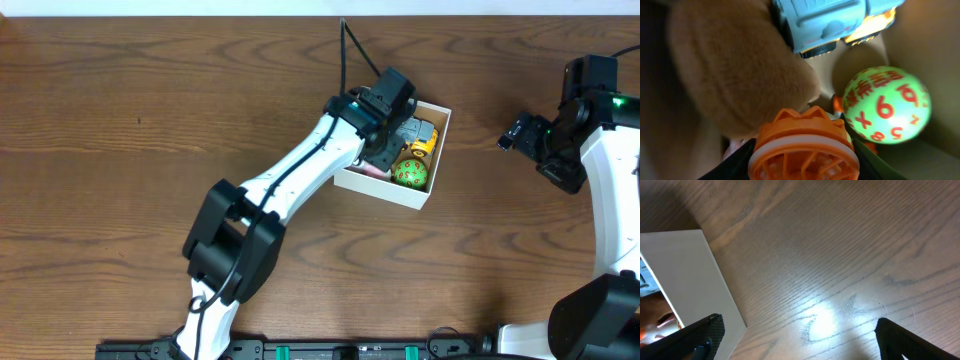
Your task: Pack container
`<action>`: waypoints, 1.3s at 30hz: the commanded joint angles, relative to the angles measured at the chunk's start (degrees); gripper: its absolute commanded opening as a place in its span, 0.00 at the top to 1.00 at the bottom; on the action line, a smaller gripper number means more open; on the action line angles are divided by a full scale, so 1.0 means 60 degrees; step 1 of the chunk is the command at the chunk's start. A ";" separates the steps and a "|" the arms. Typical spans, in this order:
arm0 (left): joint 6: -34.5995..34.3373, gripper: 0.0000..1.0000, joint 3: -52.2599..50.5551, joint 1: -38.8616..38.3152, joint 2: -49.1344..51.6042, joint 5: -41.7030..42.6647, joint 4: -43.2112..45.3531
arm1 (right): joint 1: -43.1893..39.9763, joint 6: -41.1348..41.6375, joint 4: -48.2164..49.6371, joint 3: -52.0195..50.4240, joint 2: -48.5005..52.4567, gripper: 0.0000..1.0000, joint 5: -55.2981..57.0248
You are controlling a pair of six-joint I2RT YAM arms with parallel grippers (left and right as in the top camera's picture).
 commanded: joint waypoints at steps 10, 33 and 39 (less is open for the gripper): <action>0.0204 0.17 0.0233 -0.0015 -0.0838 -0.0047 0.0015 | -0.0033 0.0168 -0.0047 -0.0011 0.0011 0.01 0.0000; -0.1829 0.02 0.0229 0.3705 -0.8612 -0.2878 -0.3297 | 0.2211 -0.5399 0.1395 0.0011 -0.3982 0.01 -0.3406; -0.1847 0.02 0.0229 0.4481 -0.9595 -0.2881 -0.3858 | 0.2572 -0.5450 0.1348 0.0011 -0.5763 0.01 -0.3056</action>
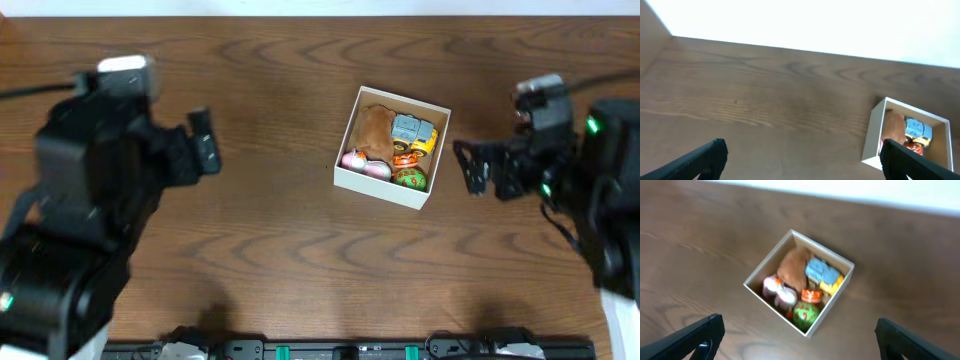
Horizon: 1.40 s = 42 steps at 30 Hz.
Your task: Pack container
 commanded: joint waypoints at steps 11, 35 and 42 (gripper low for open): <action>-0.0175 0.02 0.0106 0.0284 -0.0284 -0.0109 -0.0266 | 0.0098 -0.0430 -0.0109 0.0040 -0.1712 0.01 -0.0025; -0.0178 0.02 0.0106 0.0284 -0.0284 -0.0109 -0.0266 | 0.0047 -0.0688 -0.0310 -0.0055 -0.1723 0.01 0.0933; -0.0178 0.02 0.0106 0.0284 -0.0284 -0.0109 -0.0266 | -0.0495 -0.0681 0.1902 -0.2849 -0.3330 0.01 0.1049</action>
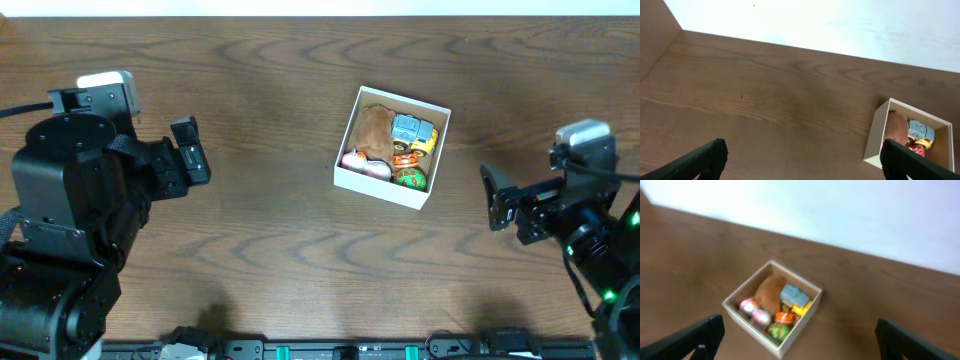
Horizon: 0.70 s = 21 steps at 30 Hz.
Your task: Pack container
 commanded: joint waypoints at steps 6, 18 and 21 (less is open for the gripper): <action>-0.0018 0.02 0.0106 0.0055 0.0000 -0.0113 -0.0004 | -0.0433 -0.0109 0.2157 -0.4903 -0.2645 0.01 0.0208; -0.0015 0.02 0.0106 0.0055 0.0000 -0.0113 -0.0004 | -0.0535 -0.0102 0.3311 -0.9453 -0.6153 0.01 0.0208; -0.0015 0.02 0.0106 0.0055 0.0000 -0.0113 0.0000 | -0.0535 -0.0106 0.3322 -0.9876 -0.6652 0.01 0.0211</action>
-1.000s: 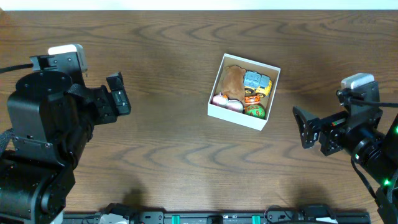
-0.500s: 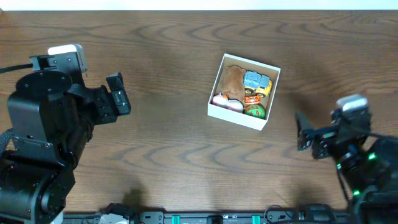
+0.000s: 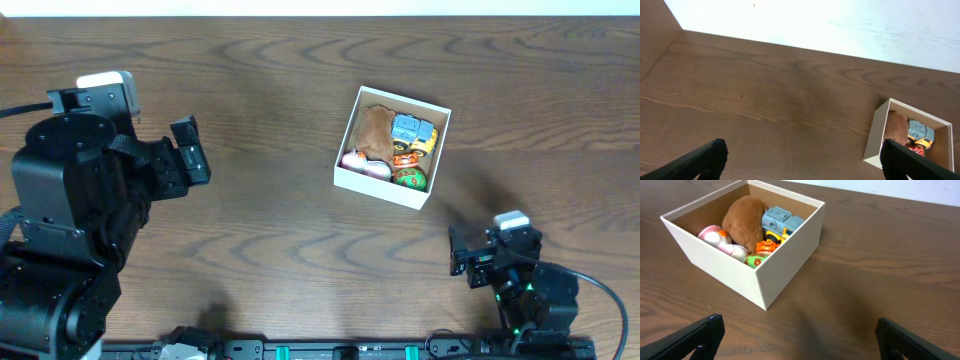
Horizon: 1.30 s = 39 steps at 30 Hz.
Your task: Pack container
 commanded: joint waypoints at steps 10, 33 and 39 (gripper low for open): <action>-0.0015 0.02 0.0106 0.0047 0.0000 -0.0113 0.0004 | -0.0091 -0.0022 0.0517 -0.1126 -0.0980 0.01 0.0098; -0.0015 0.02 0.0106 0.0047 0.0000 -0.0113 0.0004 | -0.0087 -0.0018 0.0506 -0.1122 -0.0976 0.01 0.0087; -0.0015 0.02 0.0106 0.0047 0.0000 -0.0113 0.0000 | -0.0087 -0.0018 0.0506 -0.1122 -0.0976 0.01 0.0087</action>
